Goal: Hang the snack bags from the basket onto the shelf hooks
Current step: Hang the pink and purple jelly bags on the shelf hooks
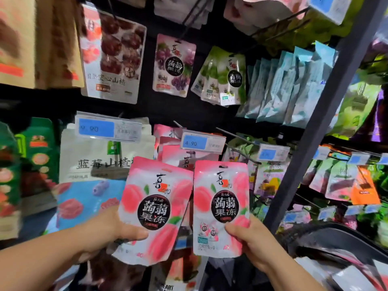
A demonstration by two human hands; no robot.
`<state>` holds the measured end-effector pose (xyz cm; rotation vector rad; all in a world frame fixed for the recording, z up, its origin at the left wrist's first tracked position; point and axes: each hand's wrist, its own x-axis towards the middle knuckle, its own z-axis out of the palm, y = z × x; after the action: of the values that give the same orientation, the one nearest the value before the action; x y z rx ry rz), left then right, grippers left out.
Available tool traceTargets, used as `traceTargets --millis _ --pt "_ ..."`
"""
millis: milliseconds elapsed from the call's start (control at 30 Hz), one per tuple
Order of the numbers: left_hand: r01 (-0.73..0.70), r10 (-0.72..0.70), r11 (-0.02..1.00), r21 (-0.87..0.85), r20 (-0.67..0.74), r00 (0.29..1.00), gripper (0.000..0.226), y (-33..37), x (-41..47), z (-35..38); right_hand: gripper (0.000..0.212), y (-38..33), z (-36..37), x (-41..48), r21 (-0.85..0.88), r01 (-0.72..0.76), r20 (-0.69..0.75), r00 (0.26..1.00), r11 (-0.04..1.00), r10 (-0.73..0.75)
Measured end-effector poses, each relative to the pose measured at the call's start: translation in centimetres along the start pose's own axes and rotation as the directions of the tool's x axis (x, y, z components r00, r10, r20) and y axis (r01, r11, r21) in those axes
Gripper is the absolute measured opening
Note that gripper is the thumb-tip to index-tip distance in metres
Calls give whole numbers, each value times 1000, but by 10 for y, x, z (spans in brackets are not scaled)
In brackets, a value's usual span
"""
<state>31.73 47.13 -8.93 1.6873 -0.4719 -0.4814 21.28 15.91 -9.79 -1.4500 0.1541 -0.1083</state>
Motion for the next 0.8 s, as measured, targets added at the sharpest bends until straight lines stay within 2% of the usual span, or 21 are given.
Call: traceTargets --millis 100,400,467,567,600,667,700,800 --pt "19 -19 1000 -10 6 1000 77 -1 -6 -14 52 -1 14 8 8 -2 3 1000 1000 2" --pt "109 -112 992 -60 -33 993 75 13 -33 -27 51 0 47 35 -10 50 -10 999 999 -50" --pt "112 -117 991 -77 -55 992 62 15 -36 -27 52 2 50 38 5 58 -17 998 998 -58" --pt "115 -120 990 -77 -62 991 22 13 -33 -27 52 4 53 41 14 60 -21 998 998 -60" --pt "99 -103 994 -54 -74 992 14 18 -35 -24 54 4 53 42 7 64 -19 998 998 -64" --pt "81 -82 997 -15 -67 994 45 31 -39 -17 58 3 53 42 -16 70 -17 997 997 -71" --pt "77 -79 996 -34 -57 995 50 34 -42 -15 58 3 53 43 -21 73 -18 997 997 -73" --pt "59 -65 997 -54 -121 990 43 37 -39 -15 51 2 53 43 -17 79 -17 997 997 -79"
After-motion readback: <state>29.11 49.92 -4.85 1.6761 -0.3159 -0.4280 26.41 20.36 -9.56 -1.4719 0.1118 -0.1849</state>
